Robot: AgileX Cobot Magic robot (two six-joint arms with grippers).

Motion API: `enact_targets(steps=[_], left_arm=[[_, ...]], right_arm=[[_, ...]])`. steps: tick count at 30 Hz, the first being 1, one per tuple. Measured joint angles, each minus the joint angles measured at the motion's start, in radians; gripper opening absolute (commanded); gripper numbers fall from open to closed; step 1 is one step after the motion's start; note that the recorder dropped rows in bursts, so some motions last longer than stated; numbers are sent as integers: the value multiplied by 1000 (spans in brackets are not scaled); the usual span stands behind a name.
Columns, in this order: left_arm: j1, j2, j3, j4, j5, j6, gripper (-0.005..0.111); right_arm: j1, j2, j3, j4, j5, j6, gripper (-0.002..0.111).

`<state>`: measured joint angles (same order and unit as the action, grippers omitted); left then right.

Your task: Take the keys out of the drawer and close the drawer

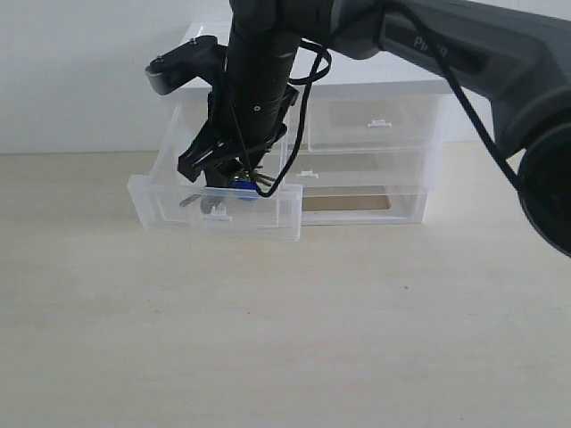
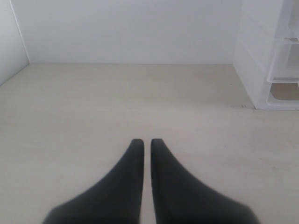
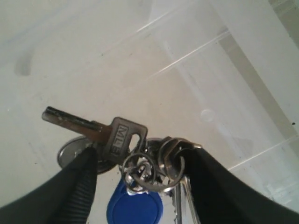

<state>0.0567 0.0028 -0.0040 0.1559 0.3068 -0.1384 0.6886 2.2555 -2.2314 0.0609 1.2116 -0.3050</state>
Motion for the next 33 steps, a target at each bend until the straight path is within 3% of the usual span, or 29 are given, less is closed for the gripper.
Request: enact_targets(steps=[3,5,9,23,33], left_arm=[[0,0,0,0,0,0,5],[0,0,0,0,0,0,5],[0,0,0,0,0,0,5],[0,0,0,0,0,0,5],[0,0,0,0,0,0,5]], right_arm=[[0,2,0,0,-2,2,49],[0,5,-2,-5,-2,2,37],[0,5,-2,-34,-5,-2,0],[0,-23,0,-77,-62,-53,0],[10,-200,0,-94,-100,-50,0]])
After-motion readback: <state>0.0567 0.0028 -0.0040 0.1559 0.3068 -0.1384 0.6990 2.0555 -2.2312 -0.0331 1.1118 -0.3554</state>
